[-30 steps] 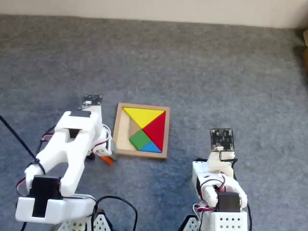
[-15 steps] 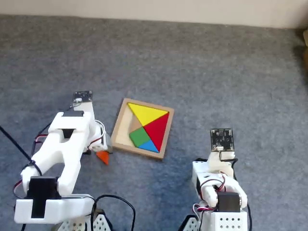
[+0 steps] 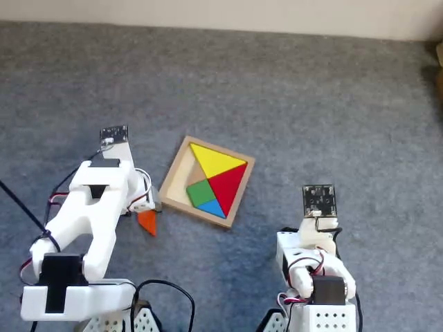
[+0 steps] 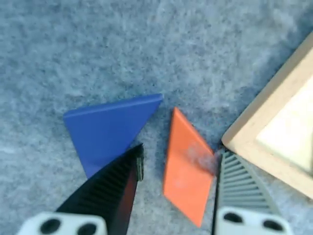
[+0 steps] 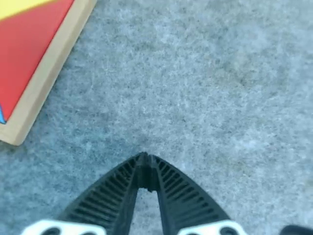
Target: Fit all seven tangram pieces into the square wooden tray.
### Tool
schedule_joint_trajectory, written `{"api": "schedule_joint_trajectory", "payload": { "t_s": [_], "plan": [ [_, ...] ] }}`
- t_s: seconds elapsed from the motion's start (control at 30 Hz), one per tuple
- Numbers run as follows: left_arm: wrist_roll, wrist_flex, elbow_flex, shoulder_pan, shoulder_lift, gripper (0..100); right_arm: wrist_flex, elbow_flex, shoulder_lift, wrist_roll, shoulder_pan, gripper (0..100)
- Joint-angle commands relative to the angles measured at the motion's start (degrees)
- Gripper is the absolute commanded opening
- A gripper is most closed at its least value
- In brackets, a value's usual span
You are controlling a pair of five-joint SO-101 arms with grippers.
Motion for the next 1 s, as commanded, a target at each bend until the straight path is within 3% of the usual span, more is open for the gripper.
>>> {"api": "schedule_joint_trajectory", "payload": {
  "t_s": [0.0, 0.2, 0.5, 0.67, 0.8, 0.97],
  "plan": [
    [0.4, -1.8, -2.2, 0.1, 0.7, 19, -0.1, 6.3, -0.3, -0.2, 0.7, 0.5],
    [0.2, -1.8, -2.2, 1.3, 0.7, 1, -0.1, 6.3, -0.3, -0.2, 0.7, 0.5],
    [0.3, -1.2, -4.3, 2.8, 0.0, 1, -0.1, 6.3, -0.3, -0.2, 0.8, 0.5],
    [0.0, 7.1, -9.5, 2.8, 0.0, 1, -0.1, 6.3, -0.3, -0.2, 0.8, 0.5],
    [-7.3, 11.8, -14.2, 3.1, 0.0, 1, -0.1, 6.3, -0.3, -0.2, 0.8, 0.5],
    [-16.1, 11.9, -18.9, 3.9, 0.0, 1, -0.1, 6.3, -0.3, -0.2, 0.8, 0.5]
  ]
}}
